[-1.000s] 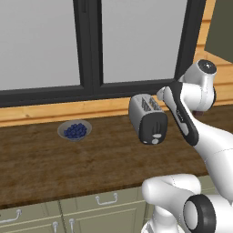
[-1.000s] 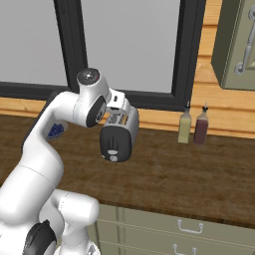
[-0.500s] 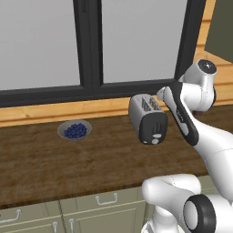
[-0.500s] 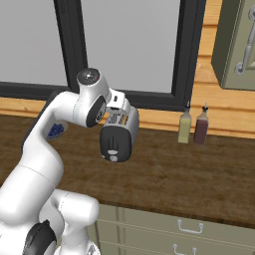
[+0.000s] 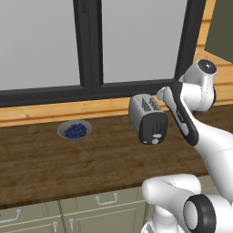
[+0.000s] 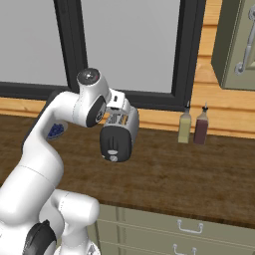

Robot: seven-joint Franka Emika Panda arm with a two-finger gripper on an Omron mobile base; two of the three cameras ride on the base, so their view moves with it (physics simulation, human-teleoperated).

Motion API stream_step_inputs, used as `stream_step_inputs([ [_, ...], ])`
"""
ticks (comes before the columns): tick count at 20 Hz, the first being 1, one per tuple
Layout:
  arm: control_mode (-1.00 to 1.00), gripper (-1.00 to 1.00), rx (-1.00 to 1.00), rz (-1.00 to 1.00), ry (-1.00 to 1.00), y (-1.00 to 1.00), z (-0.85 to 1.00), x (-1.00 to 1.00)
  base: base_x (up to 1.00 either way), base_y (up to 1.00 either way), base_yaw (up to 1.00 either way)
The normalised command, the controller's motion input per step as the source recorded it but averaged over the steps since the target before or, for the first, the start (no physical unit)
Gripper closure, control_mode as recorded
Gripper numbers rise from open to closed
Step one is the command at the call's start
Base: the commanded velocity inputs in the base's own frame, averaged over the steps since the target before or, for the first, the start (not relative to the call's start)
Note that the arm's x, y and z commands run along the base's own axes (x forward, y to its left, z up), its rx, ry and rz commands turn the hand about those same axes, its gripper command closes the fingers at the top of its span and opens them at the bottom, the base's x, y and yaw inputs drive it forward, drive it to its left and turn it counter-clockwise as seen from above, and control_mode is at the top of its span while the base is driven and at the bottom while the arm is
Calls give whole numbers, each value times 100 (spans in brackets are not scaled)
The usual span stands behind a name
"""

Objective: Start the toaster. Once the lever pops up, take the bread to the plate on the dining counter.

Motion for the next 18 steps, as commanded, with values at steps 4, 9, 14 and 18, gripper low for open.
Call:
stream_step_inputs([
  [4,-100,-100,0,0,0,0,0,0,0,0,0],
  [9,-100,-100,0,0,0,0,0,0,0,0,0],
  [14,-100,-100,0,0,0,0,0,0,0,0,0],
  [18,-100,-100,0,0,0,0,0,0,0,0,0],
])
